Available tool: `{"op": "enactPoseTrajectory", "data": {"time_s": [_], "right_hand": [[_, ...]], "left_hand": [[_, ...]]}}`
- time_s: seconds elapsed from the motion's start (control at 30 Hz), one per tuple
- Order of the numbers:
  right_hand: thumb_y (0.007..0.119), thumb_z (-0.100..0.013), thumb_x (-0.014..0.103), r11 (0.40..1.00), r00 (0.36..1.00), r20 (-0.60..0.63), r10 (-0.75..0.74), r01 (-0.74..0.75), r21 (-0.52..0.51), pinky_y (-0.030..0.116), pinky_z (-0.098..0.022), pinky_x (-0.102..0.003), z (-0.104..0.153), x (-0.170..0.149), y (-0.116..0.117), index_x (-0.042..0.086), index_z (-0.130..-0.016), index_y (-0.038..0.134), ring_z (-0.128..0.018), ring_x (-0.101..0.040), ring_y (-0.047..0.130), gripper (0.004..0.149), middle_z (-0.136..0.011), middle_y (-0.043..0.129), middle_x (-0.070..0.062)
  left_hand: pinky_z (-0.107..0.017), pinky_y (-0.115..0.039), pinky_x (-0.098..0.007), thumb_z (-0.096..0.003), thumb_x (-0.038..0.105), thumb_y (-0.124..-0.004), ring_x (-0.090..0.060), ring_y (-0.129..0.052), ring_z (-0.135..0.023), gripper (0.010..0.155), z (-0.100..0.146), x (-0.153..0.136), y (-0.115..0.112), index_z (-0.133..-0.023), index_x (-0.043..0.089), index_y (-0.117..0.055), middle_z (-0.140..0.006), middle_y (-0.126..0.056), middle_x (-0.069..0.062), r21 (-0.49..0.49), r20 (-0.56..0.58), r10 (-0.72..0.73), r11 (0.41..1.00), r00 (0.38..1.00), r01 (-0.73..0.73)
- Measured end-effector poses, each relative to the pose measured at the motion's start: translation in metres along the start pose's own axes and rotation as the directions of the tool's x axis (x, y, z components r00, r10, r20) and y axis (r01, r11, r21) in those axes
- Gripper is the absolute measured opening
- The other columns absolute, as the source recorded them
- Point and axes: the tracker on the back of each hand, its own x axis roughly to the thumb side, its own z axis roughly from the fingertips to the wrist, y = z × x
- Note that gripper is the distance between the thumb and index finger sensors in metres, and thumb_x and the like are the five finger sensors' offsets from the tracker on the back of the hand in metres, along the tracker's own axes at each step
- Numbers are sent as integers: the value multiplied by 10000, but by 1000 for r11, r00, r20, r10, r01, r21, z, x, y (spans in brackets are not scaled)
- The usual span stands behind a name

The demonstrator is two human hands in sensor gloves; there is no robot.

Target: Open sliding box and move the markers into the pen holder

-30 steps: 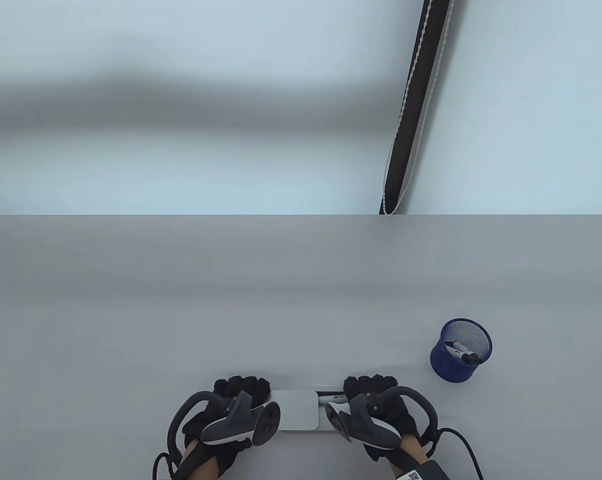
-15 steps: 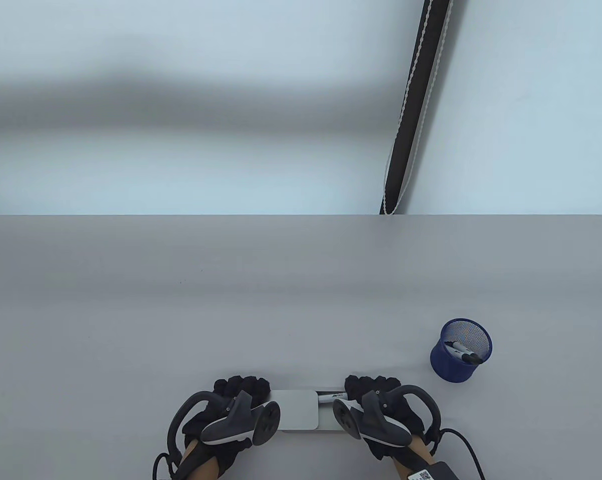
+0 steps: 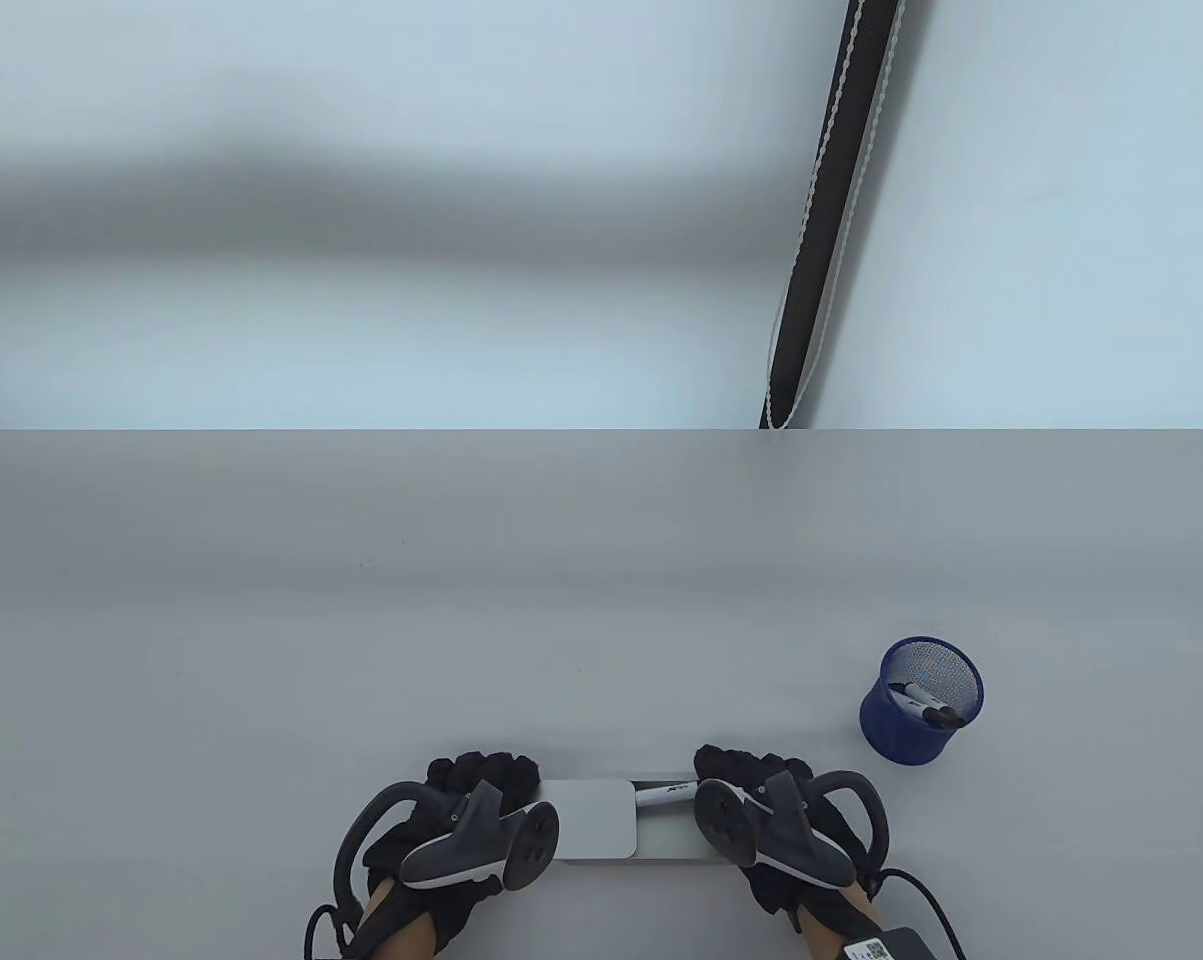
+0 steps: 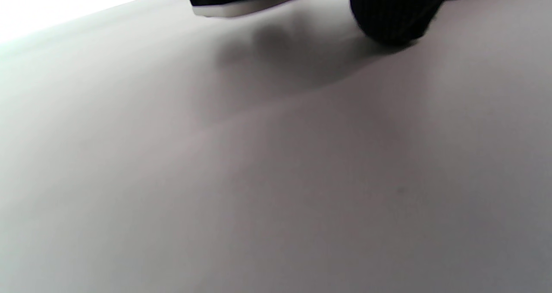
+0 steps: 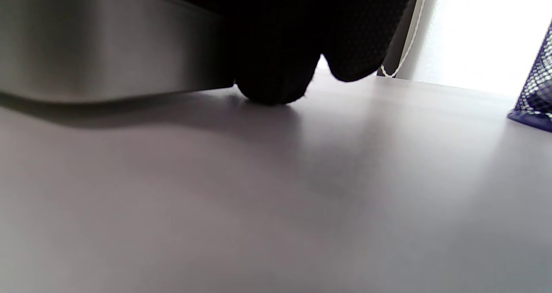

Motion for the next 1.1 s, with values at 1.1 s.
{"op": "enactPoseTrajectory", "data": {"time_s": [1.1], "right_hand": [[814, -373, 306, 929, 920, -136, -368, 370, -15, 872, -525, -375, 3, -39, 11, 342, -779, 826, -592, -92, 1030, 407, -759, 935, 34]], "left_hand": [[-835, -561, -444, -475, 603, -641, -250, -561, -1088, 769, 0, -1, 0, -1083, 272, -306, -1177, -421, -6, 2, 0, -5, 1000, 1000, 5]]}}
